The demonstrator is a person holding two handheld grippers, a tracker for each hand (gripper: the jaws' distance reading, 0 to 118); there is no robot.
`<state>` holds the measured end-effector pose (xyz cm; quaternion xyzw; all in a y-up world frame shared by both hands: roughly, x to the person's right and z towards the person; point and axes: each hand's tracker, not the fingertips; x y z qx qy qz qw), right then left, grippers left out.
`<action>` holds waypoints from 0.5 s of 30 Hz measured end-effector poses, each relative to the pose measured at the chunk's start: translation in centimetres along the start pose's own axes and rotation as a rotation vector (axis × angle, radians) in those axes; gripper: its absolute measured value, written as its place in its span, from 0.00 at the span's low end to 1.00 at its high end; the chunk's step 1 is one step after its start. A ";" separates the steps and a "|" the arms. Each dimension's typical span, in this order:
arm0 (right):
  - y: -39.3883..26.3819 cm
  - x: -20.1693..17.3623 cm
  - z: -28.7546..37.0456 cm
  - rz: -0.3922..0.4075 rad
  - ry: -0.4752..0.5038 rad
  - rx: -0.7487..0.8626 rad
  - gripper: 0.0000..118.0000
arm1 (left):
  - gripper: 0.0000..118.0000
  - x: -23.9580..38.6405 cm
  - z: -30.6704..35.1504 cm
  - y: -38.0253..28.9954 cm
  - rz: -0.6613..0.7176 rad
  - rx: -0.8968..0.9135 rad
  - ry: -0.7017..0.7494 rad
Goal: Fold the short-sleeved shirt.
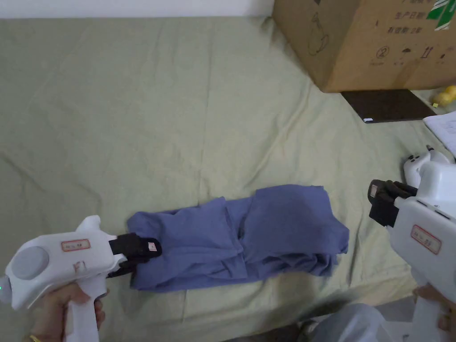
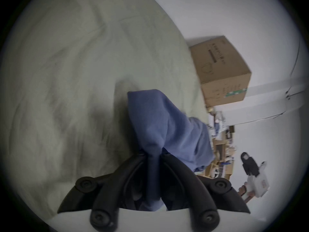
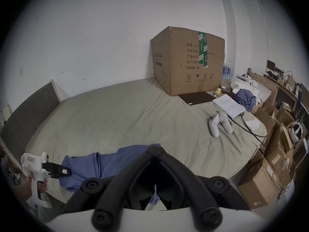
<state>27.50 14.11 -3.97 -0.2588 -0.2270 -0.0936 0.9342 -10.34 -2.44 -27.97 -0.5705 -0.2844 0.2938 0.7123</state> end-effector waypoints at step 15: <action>-0.5 -0.1 -0.2 0.006 0.037 -0.021 0.00 | 0.06 4.1 8.6 1.8 -0.092 0.113 0.422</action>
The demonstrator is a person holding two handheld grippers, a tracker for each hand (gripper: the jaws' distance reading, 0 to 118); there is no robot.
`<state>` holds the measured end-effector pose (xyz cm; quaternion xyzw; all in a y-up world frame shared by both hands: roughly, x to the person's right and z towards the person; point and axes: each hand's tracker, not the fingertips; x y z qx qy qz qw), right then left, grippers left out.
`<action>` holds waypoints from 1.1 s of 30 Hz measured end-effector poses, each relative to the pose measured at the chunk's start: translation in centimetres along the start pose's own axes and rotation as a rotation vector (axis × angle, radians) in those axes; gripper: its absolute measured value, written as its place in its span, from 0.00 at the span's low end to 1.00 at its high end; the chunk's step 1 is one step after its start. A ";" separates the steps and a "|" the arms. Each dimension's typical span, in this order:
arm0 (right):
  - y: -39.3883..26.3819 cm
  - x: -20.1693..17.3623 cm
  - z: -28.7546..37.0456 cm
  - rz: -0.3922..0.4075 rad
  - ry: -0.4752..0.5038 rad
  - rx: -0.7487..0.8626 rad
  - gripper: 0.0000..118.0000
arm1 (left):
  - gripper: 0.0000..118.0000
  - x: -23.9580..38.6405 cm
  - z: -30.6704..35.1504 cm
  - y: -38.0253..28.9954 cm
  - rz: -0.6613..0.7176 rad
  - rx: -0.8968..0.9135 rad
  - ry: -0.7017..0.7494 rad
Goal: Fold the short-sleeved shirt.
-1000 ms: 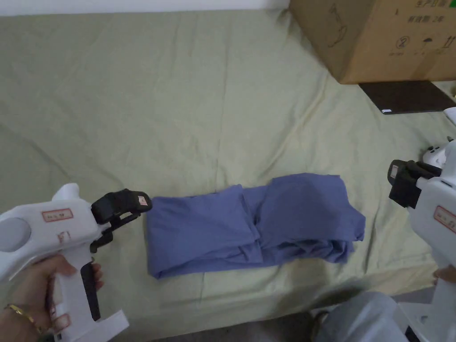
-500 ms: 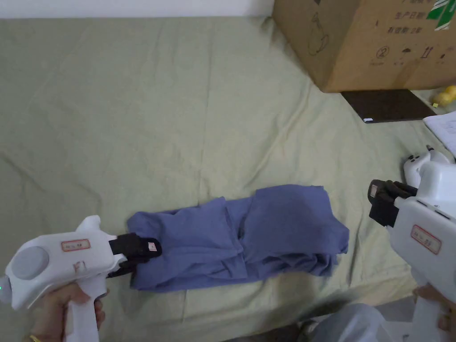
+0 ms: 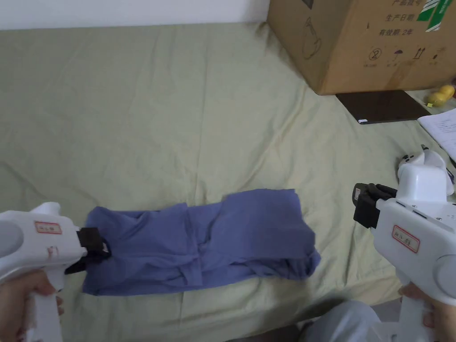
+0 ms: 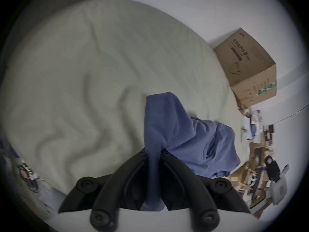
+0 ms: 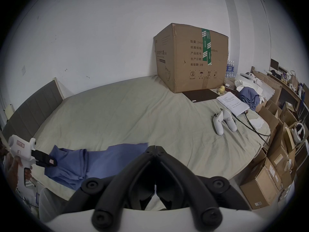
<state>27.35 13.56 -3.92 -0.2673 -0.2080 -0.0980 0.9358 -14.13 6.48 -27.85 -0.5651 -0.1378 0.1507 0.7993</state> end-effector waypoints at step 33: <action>0.0 2.6 1.9 -0.076 0.005 0.052 0.00 | 0.64 17.8 -7.8 -5.2 -0.295 -0.218 -0.077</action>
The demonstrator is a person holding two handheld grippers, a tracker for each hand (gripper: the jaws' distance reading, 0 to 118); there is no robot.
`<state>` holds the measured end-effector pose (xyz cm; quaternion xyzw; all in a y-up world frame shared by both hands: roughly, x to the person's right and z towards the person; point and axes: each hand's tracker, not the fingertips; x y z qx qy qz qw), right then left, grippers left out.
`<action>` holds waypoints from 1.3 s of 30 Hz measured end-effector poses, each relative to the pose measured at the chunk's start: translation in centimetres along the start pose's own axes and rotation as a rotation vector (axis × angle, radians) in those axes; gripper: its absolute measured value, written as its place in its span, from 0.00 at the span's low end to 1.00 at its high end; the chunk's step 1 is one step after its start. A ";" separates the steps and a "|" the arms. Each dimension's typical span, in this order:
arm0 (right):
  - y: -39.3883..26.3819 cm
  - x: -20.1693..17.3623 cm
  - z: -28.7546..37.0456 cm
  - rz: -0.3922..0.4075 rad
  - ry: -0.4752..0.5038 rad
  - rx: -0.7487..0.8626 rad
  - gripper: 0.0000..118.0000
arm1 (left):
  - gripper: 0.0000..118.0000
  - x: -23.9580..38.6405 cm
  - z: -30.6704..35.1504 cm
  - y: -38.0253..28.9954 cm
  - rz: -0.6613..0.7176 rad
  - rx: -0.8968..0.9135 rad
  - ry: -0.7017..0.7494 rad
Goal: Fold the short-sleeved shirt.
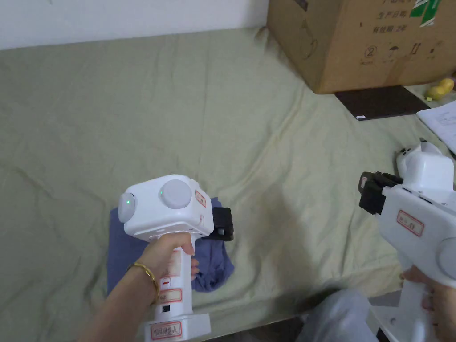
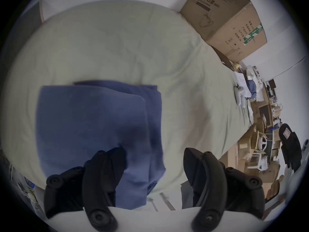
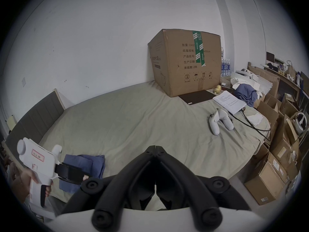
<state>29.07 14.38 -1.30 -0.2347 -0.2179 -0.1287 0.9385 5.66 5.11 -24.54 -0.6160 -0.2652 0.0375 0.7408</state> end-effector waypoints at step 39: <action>1.6 -6.0 0.4 0.057 0.110 0.037 0.00 | 0.00 -2.7 4.6 -3.6 -0.130 0.491 -0.009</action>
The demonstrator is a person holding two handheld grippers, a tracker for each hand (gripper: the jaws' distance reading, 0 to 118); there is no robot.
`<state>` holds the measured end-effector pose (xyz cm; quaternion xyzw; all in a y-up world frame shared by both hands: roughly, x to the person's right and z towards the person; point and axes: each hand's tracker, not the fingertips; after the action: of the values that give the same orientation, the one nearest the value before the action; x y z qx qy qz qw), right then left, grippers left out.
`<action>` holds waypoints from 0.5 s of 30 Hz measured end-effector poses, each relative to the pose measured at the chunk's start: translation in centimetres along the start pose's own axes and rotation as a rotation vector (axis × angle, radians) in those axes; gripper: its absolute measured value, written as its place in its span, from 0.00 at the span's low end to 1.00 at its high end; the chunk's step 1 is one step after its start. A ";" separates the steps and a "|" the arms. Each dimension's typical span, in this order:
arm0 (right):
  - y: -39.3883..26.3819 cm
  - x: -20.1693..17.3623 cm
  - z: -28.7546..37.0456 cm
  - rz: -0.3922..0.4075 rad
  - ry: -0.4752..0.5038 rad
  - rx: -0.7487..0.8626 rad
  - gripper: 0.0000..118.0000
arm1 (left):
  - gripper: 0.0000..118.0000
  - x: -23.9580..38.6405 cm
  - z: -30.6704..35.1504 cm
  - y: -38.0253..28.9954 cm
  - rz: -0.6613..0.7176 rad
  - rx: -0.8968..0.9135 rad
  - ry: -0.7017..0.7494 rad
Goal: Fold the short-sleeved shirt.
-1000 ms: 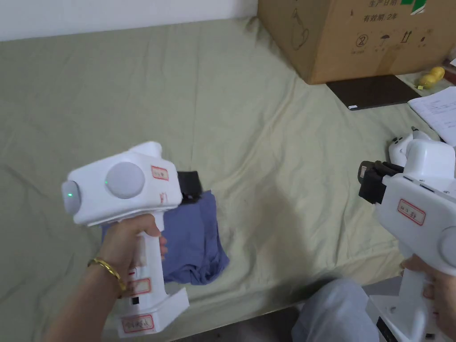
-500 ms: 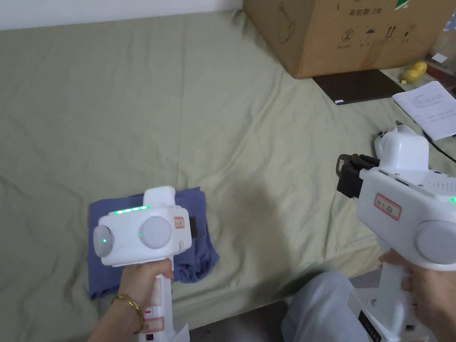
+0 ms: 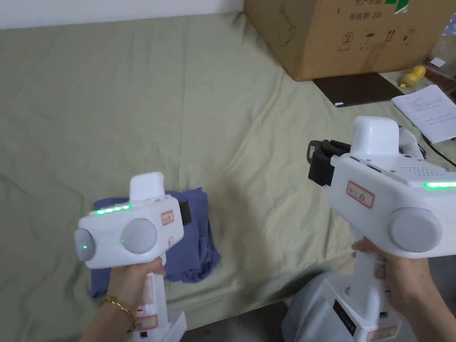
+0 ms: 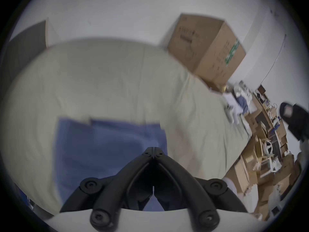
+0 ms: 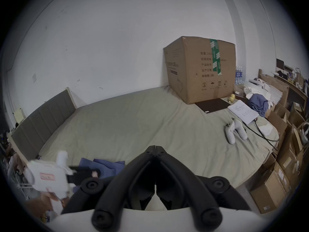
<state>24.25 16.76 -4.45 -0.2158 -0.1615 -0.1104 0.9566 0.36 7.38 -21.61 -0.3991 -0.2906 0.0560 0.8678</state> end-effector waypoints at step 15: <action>-5.0 -15.3 -8.4 0.028 0.285 -0.149 0.00 | 0.00 -6.3 15.1 -0.1 -0.118 0.437 0.398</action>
<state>10.91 10.76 -15.21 -0.2704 -0.0125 -0.1380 0.9527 -13.14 15.21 -16.75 -0.1883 -0.1185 -0.0128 0.9749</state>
